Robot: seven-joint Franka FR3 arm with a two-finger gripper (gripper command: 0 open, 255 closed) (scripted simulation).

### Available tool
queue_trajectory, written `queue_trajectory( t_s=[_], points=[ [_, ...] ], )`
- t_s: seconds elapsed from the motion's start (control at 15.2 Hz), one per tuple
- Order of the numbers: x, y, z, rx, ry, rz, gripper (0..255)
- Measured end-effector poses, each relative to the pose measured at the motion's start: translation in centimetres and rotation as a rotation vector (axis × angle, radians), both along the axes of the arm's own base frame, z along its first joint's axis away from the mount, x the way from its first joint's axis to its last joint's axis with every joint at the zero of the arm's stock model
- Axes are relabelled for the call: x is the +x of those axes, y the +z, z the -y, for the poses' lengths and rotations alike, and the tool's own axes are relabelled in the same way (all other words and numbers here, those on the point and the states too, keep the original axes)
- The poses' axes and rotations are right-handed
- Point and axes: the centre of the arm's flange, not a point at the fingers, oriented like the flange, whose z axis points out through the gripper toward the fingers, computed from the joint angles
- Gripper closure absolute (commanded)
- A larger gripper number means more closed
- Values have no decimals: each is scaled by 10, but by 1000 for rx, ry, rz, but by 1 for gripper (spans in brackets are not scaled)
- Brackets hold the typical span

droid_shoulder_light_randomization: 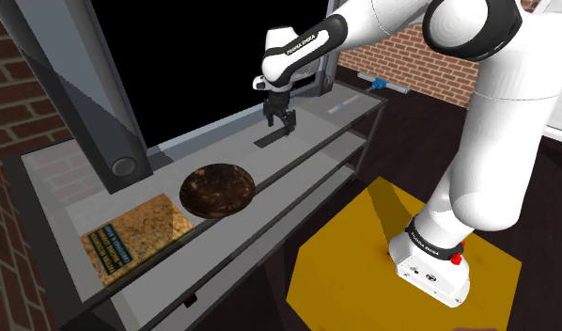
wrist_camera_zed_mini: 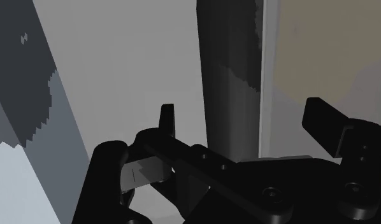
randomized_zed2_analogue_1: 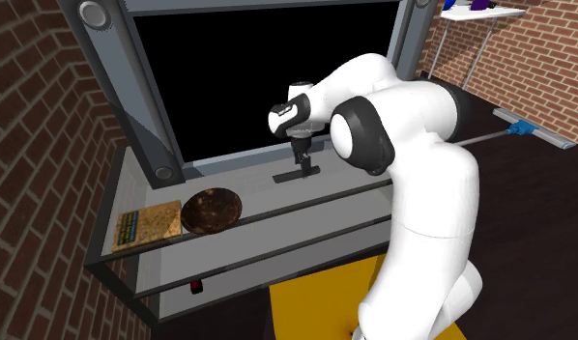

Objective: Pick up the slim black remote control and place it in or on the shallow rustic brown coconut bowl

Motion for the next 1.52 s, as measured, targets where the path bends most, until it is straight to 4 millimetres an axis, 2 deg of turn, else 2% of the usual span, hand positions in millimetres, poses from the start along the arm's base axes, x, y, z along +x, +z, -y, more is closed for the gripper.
queue_trajectory(
  t_s=[0.13, 0.46, 0.53, 1.19, 1.52],
  points=[
    [0, -7, 0, 0, 0, 0, 0],
    [0, -8, 0, 0, 0, 1, 0],
    [0, -8, 0, 0, 0, 1, 255],
    [1, -6, 0, 0, 0, 5, 255],
    [-1, 13, 0, 0, 1, 1, 255]
  ],
)
